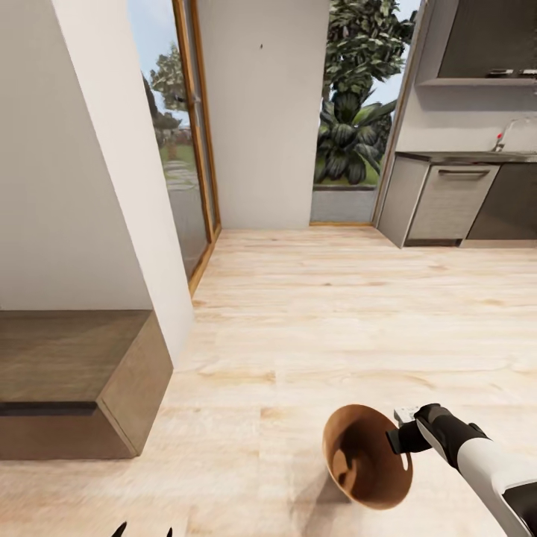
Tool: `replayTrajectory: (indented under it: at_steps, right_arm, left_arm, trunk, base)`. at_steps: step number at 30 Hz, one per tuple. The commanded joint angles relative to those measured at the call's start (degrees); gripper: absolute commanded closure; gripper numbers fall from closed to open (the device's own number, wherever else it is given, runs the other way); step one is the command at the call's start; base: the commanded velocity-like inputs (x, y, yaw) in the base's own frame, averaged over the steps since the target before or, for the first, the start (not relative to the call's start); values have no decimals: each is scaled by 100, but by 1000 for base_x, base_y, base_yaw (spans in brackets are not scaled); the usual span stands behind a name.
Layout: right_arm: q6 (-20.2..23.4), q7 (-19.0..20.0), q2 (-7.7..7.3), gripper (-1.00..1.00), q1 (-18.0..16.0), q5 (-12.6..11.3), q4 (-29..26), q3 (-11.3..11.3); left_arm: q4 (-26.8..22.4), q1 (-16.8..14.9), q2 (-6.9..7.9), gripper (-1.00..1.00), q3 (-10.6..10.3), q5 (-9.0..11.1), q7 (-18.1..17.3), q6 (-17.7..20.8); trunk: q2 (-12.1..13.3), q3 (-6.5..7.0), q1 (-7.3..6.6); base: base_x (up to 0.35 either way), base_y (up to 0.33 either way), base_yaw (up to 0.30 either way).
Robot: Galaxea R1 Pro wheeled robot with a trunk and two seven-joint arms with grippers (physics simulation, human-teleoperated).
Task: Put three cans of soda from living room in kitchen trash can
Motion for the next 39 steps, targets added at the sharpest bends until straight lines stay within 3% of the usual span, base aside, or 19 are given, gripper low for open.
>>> replayTrajectory:
  at_steps: [1,30,39]
  right_arm:
    - [15,39,0,100,-1,-67,-1,-38]
    - [8,9,39,100,-1,-77,8,-21]
    - [6,19,42,100,-1,-82,8,-27]
  left_arm:
    - [0,0,0,-100,-1,-1,0,0]
    - [0,0,-2,-100,-13,-3,0,10]
    - [-8,0,-2,-100,-15,6,0,11]
  trunk:
    - [2,23,-3]
    - [40,666,-77]
    - [401,827,-275]
  base:
    - [0,0,0]
    - [0,0,0]
    - [0,0,0]
